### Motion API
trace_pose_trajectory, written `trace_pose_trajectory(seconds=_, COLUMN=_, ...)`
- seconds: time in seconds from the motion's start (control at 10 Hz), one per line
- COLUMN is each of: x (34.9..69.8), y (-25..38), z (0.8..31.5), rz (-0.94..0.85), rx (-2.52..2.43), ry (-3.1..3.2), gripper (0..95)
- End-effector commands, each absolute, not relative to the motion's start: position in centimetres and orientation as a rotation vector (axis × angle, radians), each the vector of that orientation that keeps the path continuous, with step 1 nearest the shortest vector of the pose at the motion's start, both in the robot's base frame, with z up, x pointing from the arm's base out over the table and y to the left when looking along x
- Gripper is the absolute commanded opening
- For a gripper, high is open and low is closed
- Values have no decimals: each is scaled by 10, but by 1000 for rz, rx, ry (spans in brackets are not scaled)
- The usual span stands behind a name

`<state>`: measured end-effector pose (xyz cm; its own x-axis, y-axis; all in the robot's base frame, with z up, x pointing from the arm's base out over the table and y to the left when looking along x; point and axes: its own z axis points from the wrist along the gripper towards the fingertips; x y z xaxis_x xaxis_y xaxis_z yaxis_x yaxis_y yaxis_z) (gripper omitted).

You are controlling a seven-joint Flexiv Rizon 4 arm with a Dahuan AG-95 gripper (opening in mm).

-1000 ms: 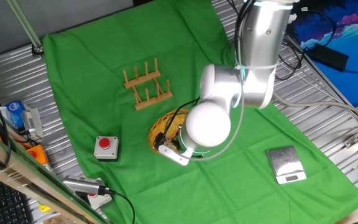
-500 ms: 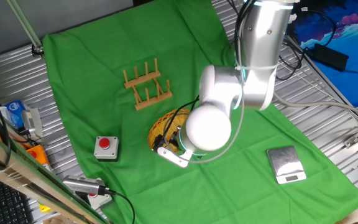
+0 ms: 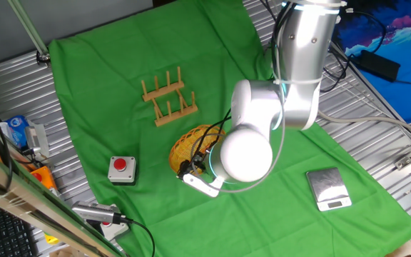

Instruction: Put the dish on the dish rack

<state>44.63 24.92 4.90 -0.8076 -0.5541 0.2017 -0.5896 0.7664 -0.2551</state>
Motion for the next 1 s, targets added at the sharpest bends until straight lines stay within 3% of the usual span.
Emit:
trace_pose_trajectory(seconds=0.1, x=447, y=249, z=51, rz=468, rx=918, ry=-2849, gripper=0)
trace_pose_trajectory(seconds=0.7, x=447, y=249, z=50, rz=465, rx=875, ry=-2871, gripper=0)
trace_pose_trajectory(seconds=0.8, x=447, y=249, z=51, rz=464, rx=876, ry=-2869, gripper=190)
trace_pose_trajectory(seconds=1.0, x=447, y=249, z=51, rz=463, rx=884, ry=-2866, gripper=190)
